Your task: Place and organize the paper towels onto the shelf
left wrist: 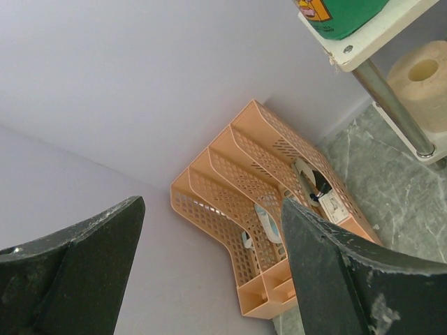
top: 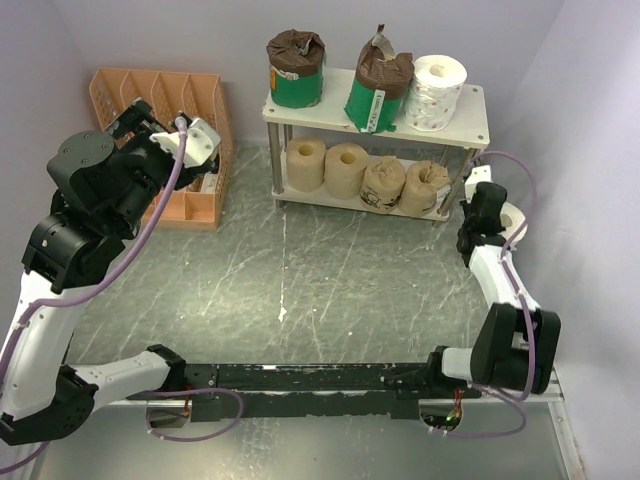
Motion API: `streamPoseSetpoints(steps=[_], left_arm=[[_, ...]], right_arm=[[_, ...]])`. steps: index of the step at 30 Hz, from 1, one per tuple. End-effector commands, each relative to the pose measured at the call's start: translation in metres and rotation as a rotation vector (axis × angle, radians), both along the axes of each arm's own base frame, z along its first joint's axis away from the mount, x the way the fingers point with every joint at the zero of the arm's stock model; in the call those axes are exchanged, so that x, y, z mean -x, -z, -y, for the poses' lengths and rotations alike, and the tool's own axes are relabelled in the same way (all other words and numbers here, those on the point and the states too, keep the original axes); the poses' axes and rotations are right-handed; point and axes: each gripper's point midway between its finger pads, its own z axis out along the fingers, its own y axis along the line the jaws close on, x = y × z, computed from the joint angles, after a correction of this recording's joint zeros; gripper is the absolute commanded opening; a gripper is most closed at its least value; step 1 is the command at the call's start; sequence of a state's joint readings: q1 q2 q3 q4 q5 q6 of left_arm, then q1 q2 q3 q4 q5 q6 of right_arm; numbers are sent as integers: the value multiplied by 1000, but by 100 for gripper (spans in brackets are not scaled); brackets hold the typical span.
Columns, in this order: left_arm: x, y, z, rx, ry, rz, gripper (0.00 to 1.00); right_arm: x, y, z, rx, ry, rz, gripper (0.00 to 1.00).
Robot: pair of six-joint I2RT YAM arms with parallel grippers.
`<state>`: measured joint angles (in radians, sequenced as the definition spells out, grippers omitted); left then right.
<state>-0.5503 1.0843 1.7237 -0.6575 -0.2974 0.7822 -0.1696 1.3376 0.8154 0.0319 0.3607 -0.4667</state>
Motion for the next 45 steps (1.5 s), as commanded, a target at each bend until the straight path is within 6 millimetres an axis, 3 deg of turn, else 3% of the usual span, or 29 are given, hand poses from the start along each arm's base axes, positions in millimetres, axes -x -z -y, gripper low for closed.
streamPoseSetpoints(steps=[1,6,15,19,28,35,45], left_arm=[[-1,-23,-9,18,-39,73,90],[-4,-23,-8,18,-45,72,90],[-10,-11,-9,-7,-71,46,89],[-12,-11,-9,2,-75,41,89],[-11,-28,-15,51,-110,72,88],[-10,-31,-23,71,-149,90,89],[-10,-37,-35,76,-190,112,88]], right_arm=[[22,-32,4,-18,83,86,0],[33,-85,-4,-8,44,176,0],[35,-245,-23,53,-101,314,0],[26,-286,-29,71,-159,347,0],[-27,-325,-50,112,-268,353,0],[-74,-343,-82,161,-319,367,0],[-104,-348,-125,218,-380,368,0]])
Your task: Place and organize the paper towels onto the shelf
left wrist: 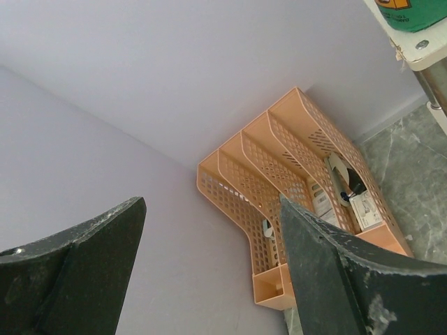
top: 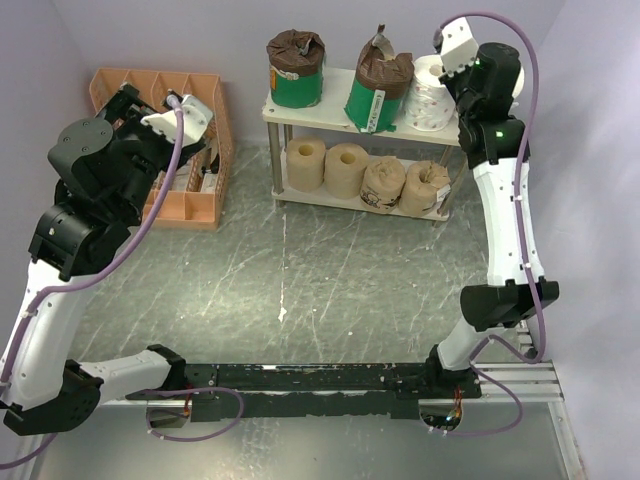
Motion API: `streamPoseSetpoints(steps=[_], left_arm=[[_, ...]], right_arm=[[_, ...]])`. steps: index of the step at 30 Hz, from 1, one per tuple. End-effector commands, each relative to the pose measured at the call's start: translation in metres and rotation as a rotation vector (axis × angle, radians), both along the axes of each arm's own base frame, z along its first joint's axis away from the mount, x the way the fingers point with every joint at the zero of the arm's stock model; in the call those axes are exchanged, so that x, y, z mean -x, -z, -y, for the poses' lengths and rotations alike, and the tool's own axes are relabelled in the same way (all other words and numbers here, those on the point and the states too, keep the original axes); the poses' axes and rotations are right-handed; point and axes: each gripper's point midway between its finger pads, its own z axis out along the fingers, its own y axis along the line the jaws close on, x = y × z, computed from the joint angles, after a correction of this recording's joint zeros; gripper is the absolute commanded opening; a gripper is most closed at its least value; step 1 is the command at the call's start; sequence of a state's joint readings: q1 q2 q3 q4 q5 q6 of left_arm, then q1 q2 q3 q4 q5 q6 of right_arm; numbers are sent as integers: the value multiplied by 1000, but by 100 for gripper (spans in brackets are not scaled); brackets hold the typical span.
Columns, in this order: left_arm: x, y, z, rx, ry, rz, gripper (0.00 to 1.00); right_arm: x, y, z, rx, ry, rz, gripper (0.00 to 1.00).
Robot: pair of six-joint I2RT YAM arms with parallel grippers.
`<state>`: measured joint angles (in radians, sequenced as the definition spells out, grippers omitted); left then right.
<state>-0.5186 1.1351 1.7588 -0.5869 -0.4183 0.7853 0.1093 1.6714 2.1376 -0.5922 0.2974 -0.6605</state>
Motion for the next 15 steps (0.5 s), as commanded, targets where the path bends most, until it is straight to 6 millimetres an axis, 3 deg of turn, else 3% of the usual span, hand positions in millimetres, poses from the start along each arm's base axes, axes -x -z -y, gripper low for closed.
streamPoseSetpoints(steps=[1,8,15], left_arm=[[7,-22,-12,49,-37,69,88],[10,-26,-15,53,-35,74,88],[9,-25,-17,40,-48,78,88]], right_arm=[[-2,-28,-9,34,5,81,0],[-6,-33,-32,-1,-66,95,0],[-15,-22,-59,-18,-131,66,0]])
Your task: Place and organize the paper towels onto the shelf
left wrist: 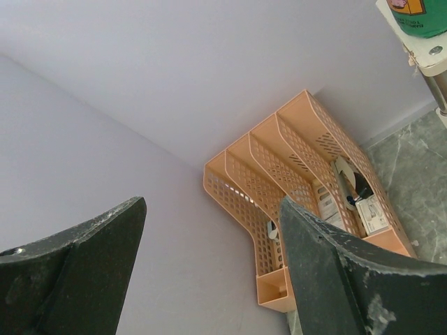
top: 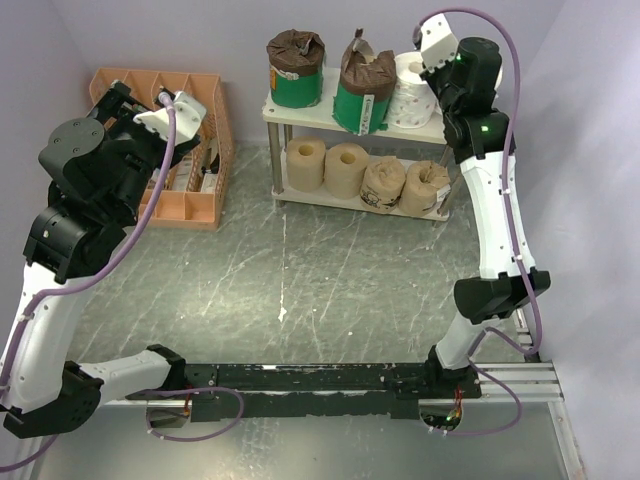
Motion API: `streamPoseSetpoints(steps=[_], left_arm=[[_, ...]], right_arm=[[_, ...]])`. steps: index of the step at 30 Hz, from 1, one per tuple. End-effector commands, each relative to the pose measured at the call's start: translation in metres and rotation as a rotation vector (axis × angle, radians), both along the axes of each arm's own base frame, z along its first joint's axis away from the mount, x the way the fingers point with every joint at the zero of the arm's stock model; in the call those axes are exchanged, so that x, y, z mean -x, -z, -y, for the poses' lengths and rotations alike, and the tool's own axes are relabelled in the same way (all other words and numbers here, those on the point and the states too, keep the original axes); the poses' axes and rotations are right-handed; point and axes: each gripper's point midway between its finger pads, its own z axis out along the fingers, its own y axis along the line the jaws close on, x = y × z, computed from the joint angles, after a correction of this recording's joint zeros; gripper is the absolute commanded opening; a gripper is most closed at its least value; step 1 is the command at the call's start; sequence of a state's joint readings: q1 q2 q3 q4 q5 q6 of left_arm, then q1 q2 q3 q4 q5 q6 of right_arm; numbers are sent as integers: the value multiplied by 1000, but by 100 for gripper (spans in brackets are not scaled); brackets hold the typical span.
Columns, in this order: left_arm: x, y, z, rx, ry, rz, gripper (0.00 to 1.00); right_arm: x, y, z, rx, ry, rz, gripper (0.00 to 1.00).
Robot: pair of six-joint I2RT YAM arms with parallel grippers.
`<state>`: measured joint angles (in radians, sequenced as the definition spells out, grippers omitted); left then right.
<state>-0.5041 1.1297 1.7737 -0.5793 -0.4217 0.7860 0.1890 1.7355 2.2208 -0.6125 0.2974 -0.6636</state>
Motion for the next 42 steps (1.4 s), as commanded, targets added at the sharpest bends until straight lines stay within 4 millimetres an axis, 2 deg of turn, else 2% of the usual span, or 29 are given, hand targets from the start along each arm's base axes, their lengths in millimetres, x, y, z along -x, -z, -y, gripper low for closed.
streamPoseSetpoints(steps=[1,4,5,7,10,11,12,15,16,19,21,22,23,24,26,27,28,29,30,33,35,36,37,39,41,42], left_arm=[[5,-16,-10,27,-32,54,89],[6,-16,-11,26,-34,54,89],[6,-16,-12,24,-35,54,89],[6,-15,-13,25,-38,53,89],[6,-14,-12,26,-40,50,90],[5,-14,-12,28,-38,51,90],[5,-14,-12,29,-37,48,89],[4,-14,-9,38,-25,35,89],[5,-15,-9,44,-22,36,89],[5,-17,-10,49,-28,44,90],[6,-20,-13,60,-44,57,90],[6,-22,-16,71,-53,61,92],[7,-25,-18,102,-62,63,94],[10,-31,-21,136,-75,73,95],[19,-44,-28,213,-94,108,96],[23,-46,-30,246,-95,123,96],[29,-48,-33,287,-88,136,95],[33,-47,-34,321,-75,135,95],[35,-41,-35,340,-64,111,94],[36,-27,-38,390,-63,73,92],[32,-11,-42,426,-86,37,91],[29,-1,-46,450,-104,23,91],[28,9,-53,477,-131,11,92],[23,31,-63,540,-180,-23,92],[24,46,-76,589,-232,-26,93],[27,51,-83,607,-256,-22,94]], right_arm=[[-4,-18,-21,-15,-48,58,0],[-6,-13,-15,-4,-5,53,0],[-6,-12,-15,1,1,53,3],[-5,-13,-11,9,17,58,11],[-2,-18,-4,20,55,78,29],[0,-21,-2,18,67,86,38],[2,-24,1,9,88,98,57],[13,-37,6,-20,120,139,91],[17,-41,7,-21,127,149,99],[30,-57,11,-30,159,199,100],[48,-81,6,-55,190,293,100],[62,-95,-4,-92,204,354,100],[82,-119,-13,-182,189,457,100],[98,-132,-25,-289,145,516,100],[125,-146,-54,-569,-54,556,100],[143,-152,-75,-705,-219,540,100],[157,-145,-101,-794,-387,491,100],[172,-137,-119,-849,-514,463,100],[171,-103,-142,-915,-602,379,100],[171,-30,-201,-1132,-725,130,100],[161,27,-249,-1162,-676,-68,100],[160,60,-282,-1122,-636,-165,100],[165,92,-317,-1045,-586,-230,100],[169,152,-360,-851,-476,-305,100],[168,198,-385,-768,-363,-343,100],[166,230,-391,-780,-248,-365,100]])
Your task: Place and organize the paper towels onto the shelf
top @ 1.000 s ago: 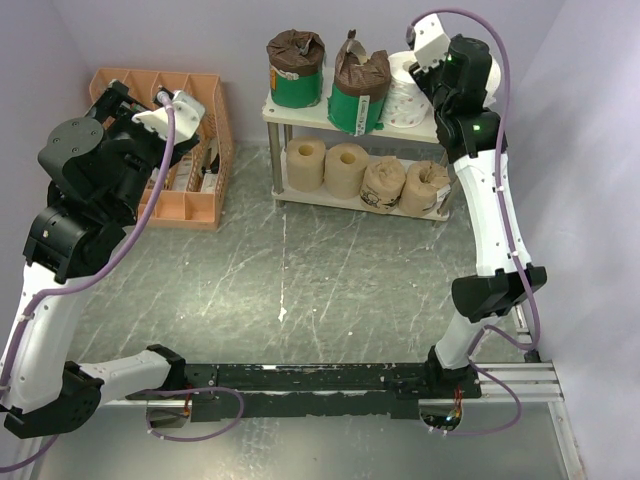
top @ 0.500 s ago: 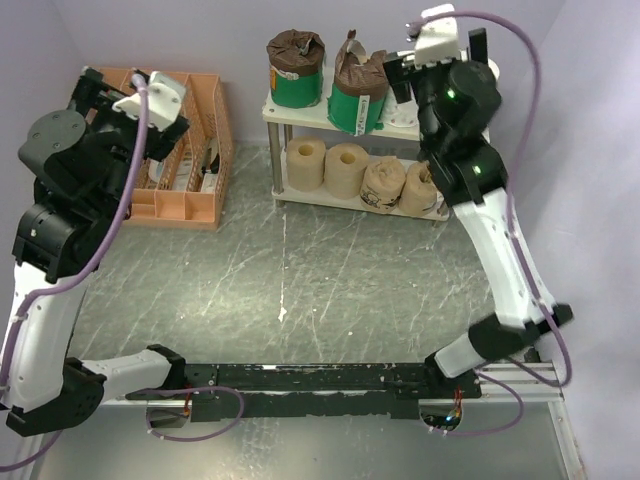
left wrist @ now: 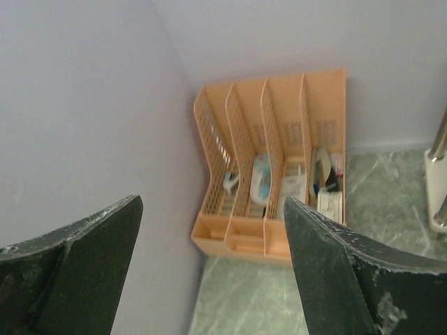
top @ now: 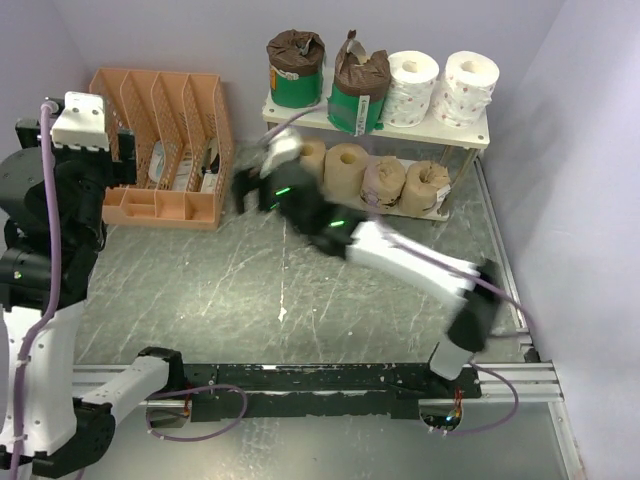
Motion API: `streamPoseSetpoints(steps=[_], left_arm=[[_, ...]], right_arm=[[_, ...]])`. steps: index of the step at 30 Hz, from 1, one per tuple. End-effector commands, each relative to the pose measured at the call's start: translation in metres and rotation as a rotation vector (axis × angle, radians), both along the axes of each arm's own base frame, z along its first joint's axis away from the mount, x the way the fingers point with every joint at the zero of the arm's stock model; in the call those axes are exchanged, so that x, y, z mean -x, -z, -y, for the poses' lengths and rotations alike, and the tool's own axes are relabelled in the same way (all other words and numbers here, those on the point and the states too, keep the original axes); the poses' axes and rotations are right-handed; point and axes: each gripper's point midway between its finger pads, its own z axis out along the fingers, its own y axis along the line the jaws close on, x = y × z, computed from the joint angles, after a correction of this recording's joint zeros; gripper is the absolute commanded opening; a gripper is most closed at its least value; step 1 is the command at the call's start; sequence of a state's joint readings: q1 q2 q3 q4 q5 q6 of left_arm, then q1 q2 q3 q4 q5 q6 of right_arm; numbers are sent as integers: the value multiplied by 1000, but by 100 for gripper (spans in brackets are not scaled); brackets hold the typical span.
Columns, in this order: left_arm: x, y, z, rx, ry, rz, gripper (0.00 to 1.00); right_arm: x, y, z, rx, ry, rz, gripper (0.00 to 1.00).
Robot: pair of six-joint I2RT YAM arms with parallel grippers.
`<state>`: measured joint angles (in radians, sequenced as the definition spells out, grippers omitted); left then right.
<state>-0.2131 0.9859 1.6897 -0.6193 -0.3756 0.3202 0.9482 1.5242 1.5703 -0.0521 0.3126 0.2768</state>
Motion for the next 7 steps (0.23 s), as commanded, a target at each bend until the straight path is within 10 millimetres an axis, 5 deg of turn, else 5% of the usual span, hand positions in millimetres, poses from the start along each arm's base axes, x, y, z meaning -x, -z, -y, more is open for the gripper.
streamPoseSetpoints(steps=[1,5,7], left_arm=[[-6,41,-14,158,-49,-59,94],[5,63,-28,204,-72,-92,91],[10,77,-33,251,-77,-100,91]], right_arm=[[5,175,-37,326,248,-309,100],[15,229,-55,395,219,-330,100],[27,232,-58,347,278,-259,100]])
